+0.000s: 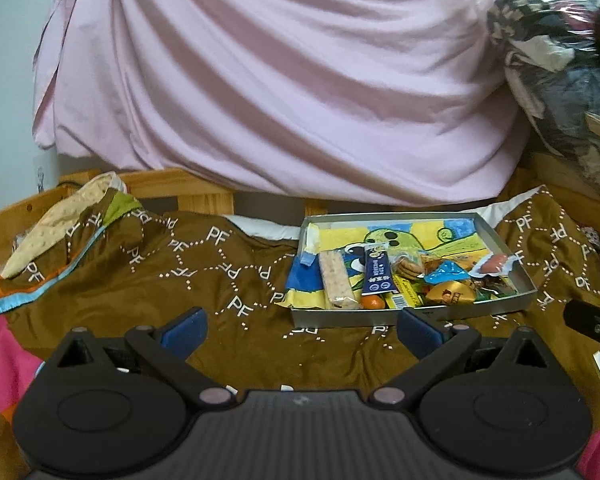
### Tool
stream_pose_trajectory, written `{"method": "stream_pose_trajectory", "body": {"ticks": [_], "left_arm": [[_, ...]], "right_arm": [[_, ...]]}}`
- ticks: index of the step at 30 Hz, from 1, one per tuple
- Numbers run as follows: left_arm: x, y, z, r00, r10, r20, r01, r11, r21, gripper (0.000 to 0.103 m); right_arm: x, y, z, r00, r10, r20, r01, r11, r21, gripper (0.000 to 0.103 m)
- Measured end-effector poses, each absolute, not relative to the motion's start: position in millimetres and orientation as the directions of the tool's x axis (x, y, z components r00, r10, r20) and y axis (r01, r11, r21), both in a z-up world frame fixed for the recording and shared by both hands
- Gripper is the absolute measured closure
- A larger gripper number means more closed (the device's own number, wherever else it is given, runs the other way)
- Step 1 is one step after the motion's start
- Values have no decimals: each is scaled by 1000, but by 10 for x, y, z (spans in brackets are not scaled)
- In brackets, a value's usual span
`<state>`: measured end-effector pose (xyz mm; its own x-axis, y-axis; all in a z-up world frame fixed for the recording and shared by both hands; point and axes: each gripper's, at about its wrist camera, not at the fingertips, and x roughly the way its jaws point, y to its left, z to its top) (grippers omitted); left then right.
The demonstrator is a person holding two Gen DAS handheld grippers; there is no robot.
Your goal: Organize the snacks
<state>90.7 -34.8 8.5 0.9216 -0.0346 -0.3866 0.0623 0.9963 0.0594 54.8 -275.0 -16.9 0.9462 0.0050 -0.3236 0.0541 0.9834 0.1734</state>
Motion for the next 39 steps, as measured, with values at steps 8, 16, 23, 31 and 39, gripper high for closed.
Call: {"method": "stream_pose_trajectory", "body": {"ticks": [8, 16, 23, 31, 39], "left_arm": [[717, -370, -104, 924, -38, -380, 86, 990, 112, 0], [703, -293, -253, 910, -26, -413, 65, 995, 81, 0], [725, -249, -284, 905, -28, -425, 54, 997, 51, 0], [735, -267, -307, 903, -23, -429, 50, 997, 52, 0], [741, -274, -307, 902, -19, -432, 48, 997, 58, 0]], "right_arm": [[375, -2636, -251, 927, -30, -374, 97, 982, 162, 1], [249, -2583, -330, 917, -75, -393, 140, 980, 141, 1], [252, -2542, -334, 923, -82, -376, 133, 985, 113, 1], [258, -2532, -337, 926, -83, -367, 129, 986, 103, 1], [253, -2516, -335, 927, -82, -366, 127, 987, 100, 1]]}}
